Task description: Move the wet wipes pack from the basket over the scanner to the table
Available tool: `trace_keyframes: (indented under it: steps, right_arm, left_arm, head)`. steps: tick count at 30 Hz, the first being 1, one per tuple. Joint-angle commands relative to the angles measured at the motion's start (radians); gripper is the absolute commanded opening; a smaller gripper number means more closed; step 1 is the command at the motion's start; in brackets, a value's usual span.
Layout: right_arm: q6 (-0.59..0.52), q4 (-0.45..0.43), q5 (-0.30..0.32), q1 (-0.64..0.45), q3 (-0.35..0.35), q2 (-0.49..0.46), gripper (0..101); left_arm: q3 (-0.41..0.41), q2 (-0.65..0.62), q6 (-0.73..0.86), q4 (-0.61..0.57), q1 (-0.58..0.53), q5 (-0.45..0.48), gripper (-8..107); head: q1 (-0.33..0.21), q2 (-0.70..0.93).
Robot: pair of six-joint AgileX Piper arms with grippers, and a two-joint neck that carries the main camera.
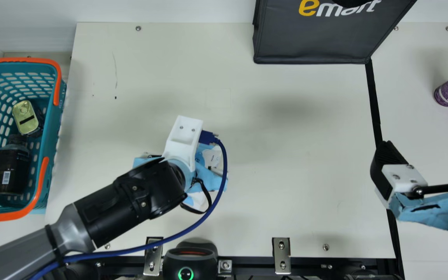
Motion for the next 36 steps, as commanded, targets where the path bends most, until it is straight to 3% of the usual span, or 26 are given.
trace_keyframes:
  steps: [1,30,36]
  right_arm:
    - [0.000,0.000,0.000,0.000,0.000,0.000,95]
    - [0.000,0.000,0.000,0.000,0.000,0.000,95]
    - [0.000,0.000,0.000,0.000,0.000,0.000,95]
  left_arm:
    - [-0.001,0.008,-0.003,-0.003,0.004,-0.006,90]
    - [0.012,0.184,-0.005,-0.028,0.048,-0.119,90]
    - [0.013,0.195,-0.009,-0.018,0.049,-0.125,50]
  head:
    - [-0.030,0.002]
    - [-0.030,0.002]
    - [-0.030,0.002]
